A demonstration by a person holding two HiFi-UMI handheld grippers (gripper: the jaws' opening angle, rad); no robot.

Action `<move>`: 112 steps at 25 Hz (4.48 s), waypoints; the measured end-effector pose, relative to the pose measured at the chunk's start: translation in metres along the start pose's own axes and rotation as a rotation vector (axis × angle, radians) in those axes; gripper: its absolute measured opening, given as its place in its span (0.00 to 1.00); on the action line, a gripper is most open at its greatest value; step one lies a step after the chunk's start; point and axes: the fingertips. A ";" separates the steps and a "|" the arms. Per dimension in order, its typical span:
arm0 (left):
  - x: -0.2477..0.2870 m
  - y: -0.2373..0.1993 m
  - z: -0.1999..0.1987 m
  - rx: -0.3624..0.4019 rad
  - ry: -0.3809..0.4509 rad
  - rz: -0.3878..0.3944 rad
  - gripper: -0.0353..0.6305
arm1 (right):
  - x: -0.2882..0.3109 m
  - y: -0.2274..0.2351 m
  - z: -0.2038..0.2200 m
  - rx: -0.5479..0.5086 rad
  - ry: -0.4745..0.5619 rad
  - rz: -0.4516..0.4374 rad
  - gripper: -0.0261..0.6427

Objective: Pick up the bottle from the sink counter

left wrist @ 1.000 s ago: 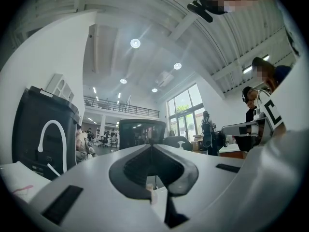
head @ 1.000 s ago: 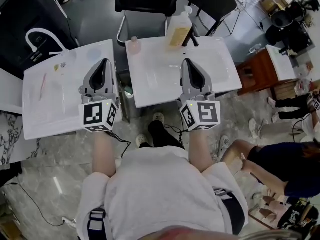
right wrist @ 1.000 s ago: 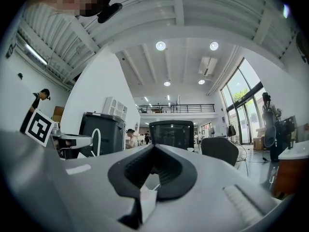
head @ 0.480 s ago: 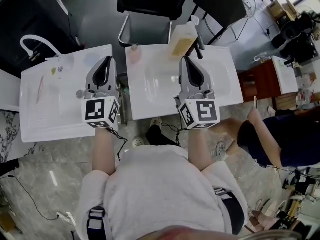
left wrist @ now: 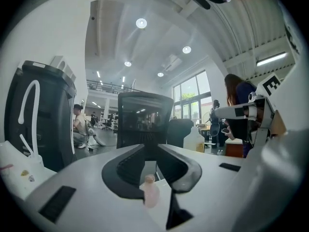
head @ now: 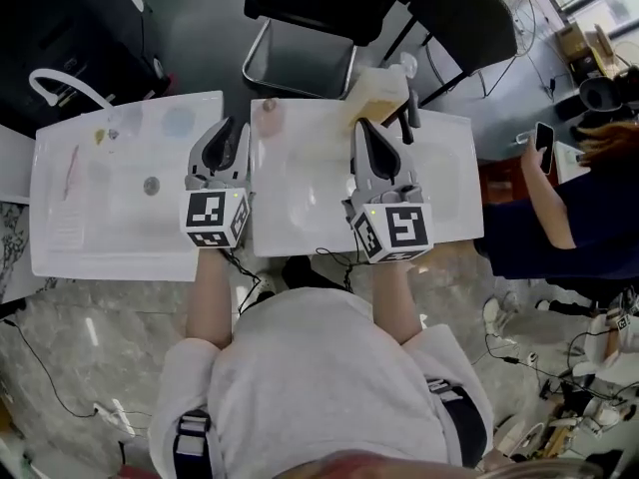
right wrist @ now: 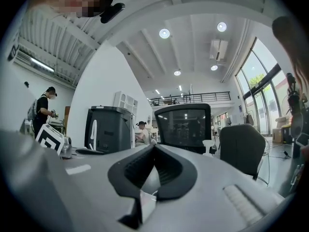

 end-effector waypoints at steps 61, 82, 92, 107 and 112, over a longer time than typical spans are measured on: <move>0.127 0.029 0.142 0.113 -0.169 -0.145 0.26 | 0.032 0.058 0.086 0.069 -0.185 -0.152 0.06; 0.041 0.038 0.026 0.067 -0.071 -0.040 0.26 | 0.000 0.032 0.048 0.046 -0.097 -0.065 0.06; -0.008 0.030 -0.027 0.063 -0.020 -0.008 0.26 | -0.022 0.008 0.023 0.027 -0.060 -0.012 0.06; -0.080 0.022 -0.081 0.084 0.055 0.030 0.26 | -0.061 -0.027 -0.018 -0.022 0.009 0.055 0.06; -0.104 0.018 -0.093 0.089 0.071 0.044 0.26 | -0.074 -0.043 -0.030 -0.038 0.024 0.070 0.06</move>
Point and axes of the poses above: the fingertips, and each gripper's own axes: x forward along the fingers, y to its right, z out of its underside, and after that the axes turned 14 degrees about -z, right-handed
